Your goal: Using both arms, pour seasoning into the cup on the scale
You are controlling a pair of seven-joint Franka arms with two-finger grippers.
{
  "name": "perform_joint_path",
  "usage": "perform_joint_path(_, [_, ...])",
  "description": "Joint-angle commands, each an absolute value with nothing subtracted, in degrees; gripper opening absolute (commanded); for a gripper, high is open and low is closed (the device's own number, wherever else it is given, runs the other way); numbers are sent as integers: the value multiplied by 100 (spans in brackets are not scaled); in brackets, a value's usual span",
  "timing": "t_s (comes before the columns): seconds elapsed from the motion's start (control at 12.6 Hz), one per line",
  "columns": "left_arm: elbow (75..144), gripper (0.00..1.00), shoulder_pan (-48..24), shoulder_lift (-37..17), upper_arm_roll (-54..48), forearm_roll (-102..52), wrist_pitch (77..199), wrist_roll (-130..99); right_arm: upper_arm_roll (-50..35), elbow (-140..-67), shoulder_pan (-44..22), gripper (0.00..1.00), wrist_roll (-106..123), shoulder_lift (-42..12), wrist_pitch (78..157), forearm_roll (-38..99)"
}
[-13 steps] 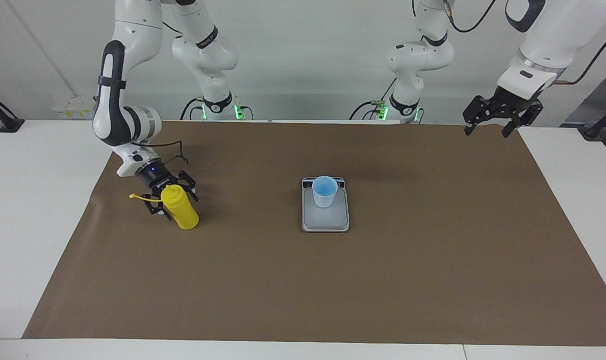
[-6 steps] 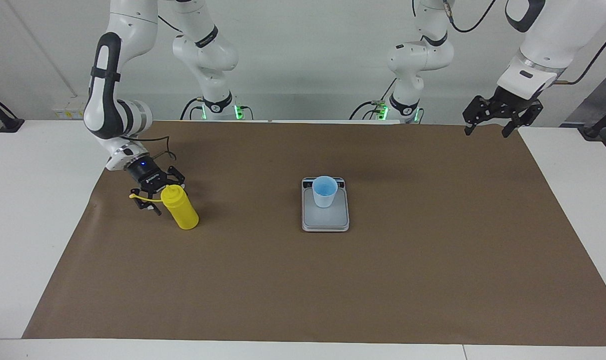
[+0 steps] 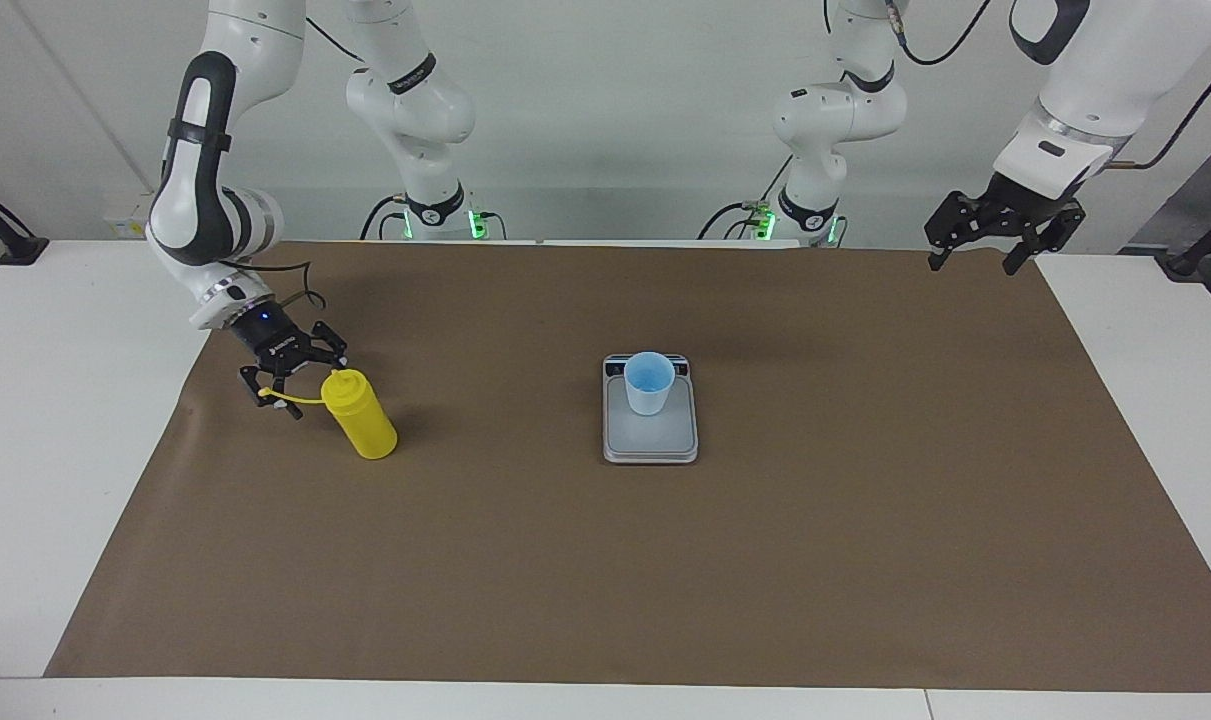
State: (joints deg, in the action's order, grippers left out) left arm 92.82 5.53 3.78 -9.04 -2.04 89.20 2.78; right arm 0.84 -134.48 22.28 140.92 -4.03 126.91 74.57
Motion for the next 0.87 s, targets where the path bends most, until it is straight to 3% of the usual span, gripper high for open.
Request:
perform_joint_path(0.0, [9483, 100, 633, 554, -932, -272, 8947, 316, 70, -13290, 2390, 100, 13336, -141, 12683, 6665])
perform_joint_path(0.4, [9483, 100, 633, 554, -932, -272, 8947, 316, 53, -12736, 2356, 100, 11552, 70, 12604, 5162])
perform_joint_path(0.79, [9483, 100, 633, 554, -932, -272, 8947, 316, -167, -12236, 2031, 100, 8725, 632, 12333, 3387])
